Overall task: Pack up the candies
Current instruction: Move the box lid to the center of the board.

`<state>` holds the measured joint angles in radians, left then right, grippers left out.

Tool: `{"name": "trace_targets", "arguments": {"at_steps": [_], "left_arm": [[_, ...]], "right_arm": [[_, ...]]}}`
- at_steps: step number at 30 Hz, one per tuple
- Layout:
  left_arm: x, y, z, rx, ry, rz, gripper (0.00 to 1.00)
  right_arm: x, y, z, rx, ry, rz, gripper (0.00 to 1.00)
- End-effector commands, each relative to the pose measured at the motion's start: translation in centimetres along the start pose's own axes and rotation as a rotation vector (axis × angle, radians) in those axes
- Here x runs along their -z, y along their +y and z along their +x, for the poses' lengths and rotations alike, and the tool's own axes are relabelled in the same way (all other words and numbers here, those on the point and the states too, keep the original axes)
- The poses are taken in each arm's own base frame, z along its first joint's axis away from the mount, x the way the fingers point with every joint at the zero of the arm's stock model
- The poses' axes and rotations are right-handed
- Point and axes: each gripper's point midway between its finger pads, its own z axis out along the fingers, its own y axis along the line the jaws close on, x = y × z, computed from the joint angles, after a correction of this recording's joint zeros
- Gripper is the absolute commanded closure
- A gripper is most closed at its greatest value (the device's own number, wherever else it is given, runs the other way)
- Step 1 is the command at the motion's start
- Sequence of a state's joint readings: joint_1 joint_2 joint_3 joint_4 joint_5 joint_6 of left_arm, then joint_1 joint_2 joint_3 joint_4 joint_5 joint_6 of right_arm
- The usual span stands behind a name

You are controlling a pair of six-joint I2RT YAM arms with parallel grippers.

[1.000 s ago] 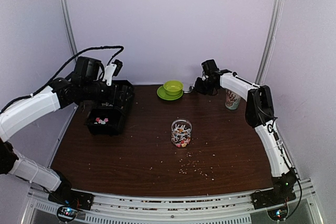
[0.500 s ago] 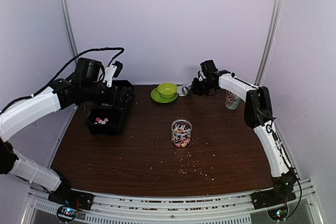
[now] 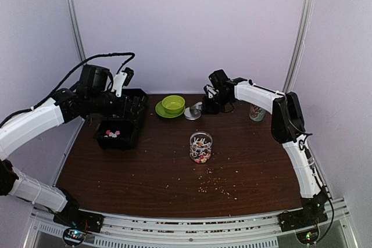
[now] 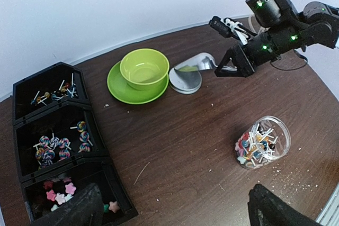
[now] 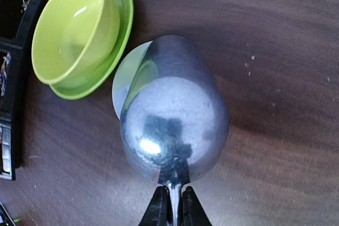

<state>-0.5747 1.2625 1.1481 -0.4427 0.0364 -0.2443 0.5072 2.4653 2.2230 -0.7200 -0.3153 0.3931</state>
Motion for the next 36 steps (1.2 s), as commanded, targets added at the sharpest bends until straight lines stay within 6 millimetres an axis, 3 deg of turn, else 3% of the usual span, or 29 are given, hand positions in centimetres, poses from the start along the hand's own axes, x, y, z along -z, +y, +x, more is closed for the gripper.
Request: {"name": "trace_targets", "arguments": {"at_steps": [1,5,8,13,18,24,27,31,36], "left_arm": [[0.7,0.3,-0.7,-0.009,-0.047,-0.009,0.02],[0.7,0.4,-0.5,-0.009,-0.038,-0.012,0.02],[0.6,0.3,-0.2,-0.016,-0.03,-0.009,0.02],[0.3,0.4,0.2,-0.05,0.005,-0.011,0.02],[0.4,0.3,-0.3,-0.073,0.02,-0.006,0.02],[0.3,0.4,-0.6,-0.081,0.02,-0.018,0.02],[0.1,0.3,-0.5,-0.076,0.007,-0.008,0.02],[-0.1,0.1,0.1,-0.079,-0.017,0.005,0.02],[-0.5,0.0,0.8,-0.084,-0.019,0.018,0.02]], "right_arm": [[3.0,-1.5,2.2,0.091,0.058,0.16,1.0],[4.3,-1.5,3.0,0.18,0.105,0.213,1.0],[4.7,-0.9,4.9,0.24,0.161,0.193,1.0],[4.8,1.0,8.7,0.328,0.25,0.102,1.0],[6.4,3.1,10.1,0.338,0.26,-0.008,1.0],[10.8,1.6,7.0,0.292,0.05,0.078,1.0],[12.4,0.9,6.5,0.261,-0.027,0.081,1.0],[12.9,-0.6,7.8,0.119,-0.083,0.035,1.0],[12.4,-1.3,10.0,-0.175,-0.151,-0.146,1.0]]}}
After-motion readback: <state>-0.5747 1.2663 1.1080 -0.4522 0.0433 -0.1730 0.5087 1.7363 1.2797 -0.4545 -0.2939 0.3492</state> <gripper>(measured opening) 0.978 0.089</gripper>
